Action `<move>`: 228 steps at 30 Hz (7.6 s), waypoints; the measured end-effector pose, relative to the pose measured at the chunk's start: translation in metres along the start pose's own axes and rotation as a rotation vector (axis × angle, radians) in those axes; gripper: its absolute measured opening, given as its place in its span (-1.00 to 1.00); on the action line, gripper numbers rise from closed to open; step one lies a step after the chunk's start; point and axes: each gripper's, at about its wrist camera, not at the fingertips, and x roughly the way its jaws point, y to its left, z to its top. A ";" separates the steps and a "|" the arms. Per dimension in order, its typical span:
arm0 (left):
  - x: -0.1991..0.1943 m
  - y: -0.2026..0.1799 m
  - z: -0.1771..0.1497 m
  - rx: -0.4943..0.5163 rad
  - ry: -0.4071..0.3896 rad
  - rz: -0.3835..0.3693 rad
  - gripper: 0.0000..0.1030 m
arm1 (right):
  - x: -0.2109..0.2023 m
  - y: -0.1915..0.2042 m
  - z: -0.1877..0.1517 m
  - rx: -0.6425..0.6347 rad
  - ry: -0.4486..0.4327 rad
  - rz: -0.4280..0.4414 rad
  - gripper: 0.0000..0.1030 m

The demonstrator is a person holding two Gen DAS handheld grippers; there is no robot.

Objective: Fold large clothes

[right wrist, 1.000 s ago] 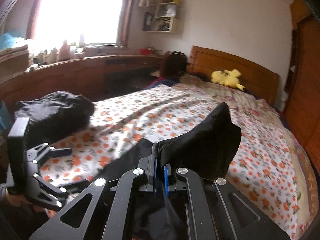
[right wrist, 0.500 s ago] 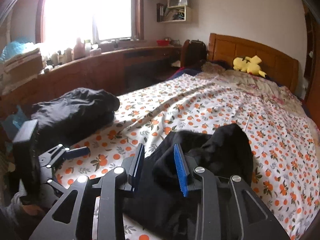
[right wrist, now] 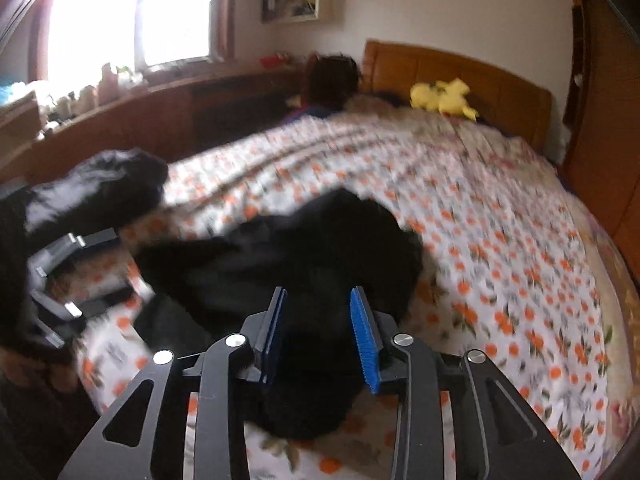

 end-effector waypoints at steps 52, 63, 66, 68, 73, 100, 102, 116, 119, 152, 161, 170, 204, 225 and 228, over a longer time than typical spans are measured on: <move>0.027 0.056 -0.063 0.003 0.211 0.021 -0.89 | 0.061 0.049 -0.045 -0.069 0.138 0.078 -0.15; 0.028 0.052 -0.061 0.010 0.208 0.045 -0.87 | 0.075 0.010 -0.005 0.010 0.111 0.006 0.49; 0.028 0.052 -0.060 0.012 0.208 0.047 -0.85 | 0.094 -0.003 -0.004 0.056 0.139 0.015 0.49; 0.028 0.053 -0.060 0.009 0.206 0.045 -0.84 | 0.107 -0.014 -0.005 0.103 0.157 0.034 0.49; 0.028 0.052 -0.060 0.010 0.207 0.045 -0.82 | 0.130 -0.029 -0.011 0.210 0.192 0.098 0.49; 0.015 0.067 -0.055 -0.006 0.187 0.041 -0.82 | 0.048 0.007 -0.048 0.211 0.252 0.133 -0.37; 0.014 0.066 -0.056 -0.001 0.187 0.032 -0.81 | 0.038 0.006 -0.053 0.222 0.243 0.125 -0.36; -0.009 0.066 -0.056 0.026 0.153 0.078 0.10 | 0.043 -0.046 -0.021 0.212 0.129 -0.021 0.26; -0.017 0.068 -0.062 0.030 0.163 0.070 0.12 | 0.064 -0.066 -0.016 0.246 0.131 -0.022 0.30; 0.003 0.081 -0.085 0.039 0.312 -0.020 -0.11 | 0.144 -0.112 -0.024 0.328 0.195 0.062 0.58; 0.016 0.084 -0.090 0.019 0.334 -0.020 -0.08 | 0.150 -0.109 -0.023 0.331 0.202 0.067 0.59; 0.016 0.084 -0.088 -0.026 0.328 -0.065 -0.73 | 0.134 -0.093 -0.011 0.256 0.157 0.075 -0.40; -0.167 0.201 0.062 0.001 0.036 0.377 -0.82 | 0.086 0.142 0.217 -0.069 -0.154 0.315 -0.59; -0.288 0.375 0.021 -0.244 0.103 0.757 -0.61 | 0.179 0.347 0.224 -0.240 0.047 0.432 0.15; -0.297 0.373 0.018 -0.238 0.091 0.778 -0.56 | 0.165 0.357 0.217 -0.283 0.018 0.433 0.15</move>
